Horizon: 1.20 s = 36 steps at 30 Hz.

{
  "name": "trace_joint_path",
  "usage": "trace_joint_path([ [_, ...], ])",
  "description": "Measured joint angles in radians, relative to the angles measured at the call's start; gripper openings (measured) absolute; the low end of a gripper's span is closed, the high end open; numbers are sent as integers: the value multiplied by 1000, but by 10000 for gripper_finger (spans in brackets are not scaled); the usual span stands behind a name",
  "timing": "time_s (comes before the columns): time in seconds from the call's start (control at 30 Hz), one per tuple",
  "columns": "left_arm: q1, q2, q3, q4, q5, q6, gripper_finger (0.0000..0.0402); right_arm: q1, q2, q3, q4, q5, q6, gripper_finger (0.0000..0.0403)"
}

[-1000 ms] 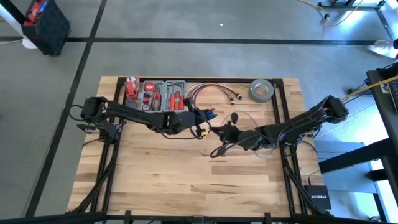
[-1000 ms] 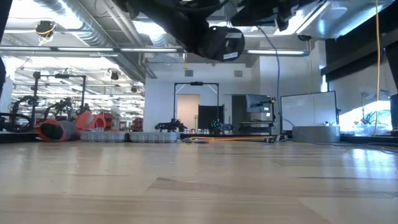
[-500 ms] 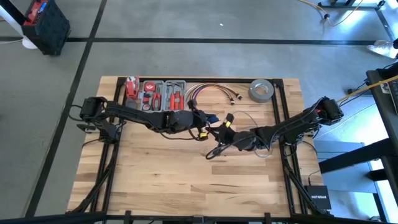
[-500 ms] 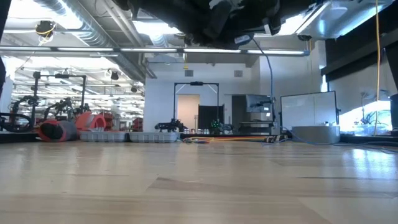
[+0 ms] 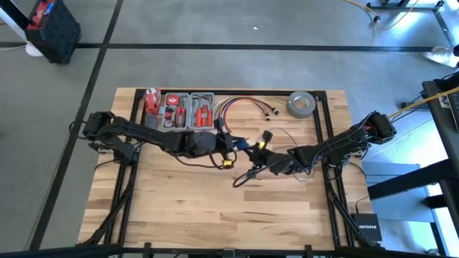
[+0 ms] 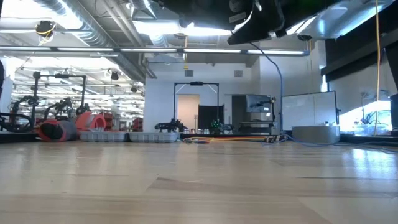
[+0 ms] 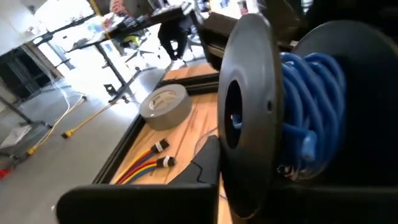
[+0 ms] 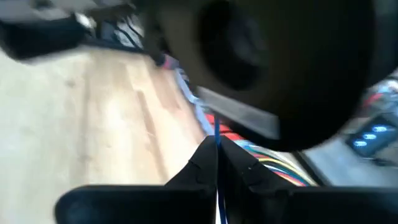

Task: Coil cords
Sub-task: Coil the blue wire onto the black spool

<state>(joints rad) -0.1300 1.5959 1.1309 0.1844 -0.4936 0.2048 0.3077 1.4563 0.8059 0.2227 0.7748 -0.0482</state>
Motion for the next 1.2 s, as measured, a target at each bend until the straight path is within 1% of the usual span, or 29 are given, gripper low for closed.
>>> trace_joint_path([
  [0.13,-11,-5,-1,-40,-6,51,0,1,0,1,-45,71,-30,7],
  [0.27,-7,-22,-1,-116,-6,85,0,2,-7,1,-57,71,-36,7],
  [0.37,-6,-24,0,-154,-5,99,0,1,-7,1,-66,51,-36,8],
  [0.47,-7,-23,0,-171,-2,118,0,1,-6,0,-72,36,4,17],
  [0.53,-8,-23,0,-187,0,125,0,-1,-6,-4,-92,50,23,37],
  [0.67,-9,-23,0,-193,1,133,0,6,-12,-3,-87,61,17,96],
  [0.77,-8,-23,0,-203,-1,133,0,10,-41,-3,-147,56,14,133],
  [0.83,-8,-23,0,-207,-6,133,0,27,-78,-3,-210,51,21,150],
  [0.9,-8,-23,0,-208,-6,132,0,45,-114,-2,-231,28,42,162],
  [0.97,-8,-23,0,-208,-6,133,0,65,-143,-2,-245,-30,65,169],
  [1.07,-8,-23,0,-209,-7,128,0,90,-172,-2,-293,-143,126,172],
  [1.2,-8,-23,0,-209,-7,124,0,92,-184,-1,-431,-312,262,172],
])
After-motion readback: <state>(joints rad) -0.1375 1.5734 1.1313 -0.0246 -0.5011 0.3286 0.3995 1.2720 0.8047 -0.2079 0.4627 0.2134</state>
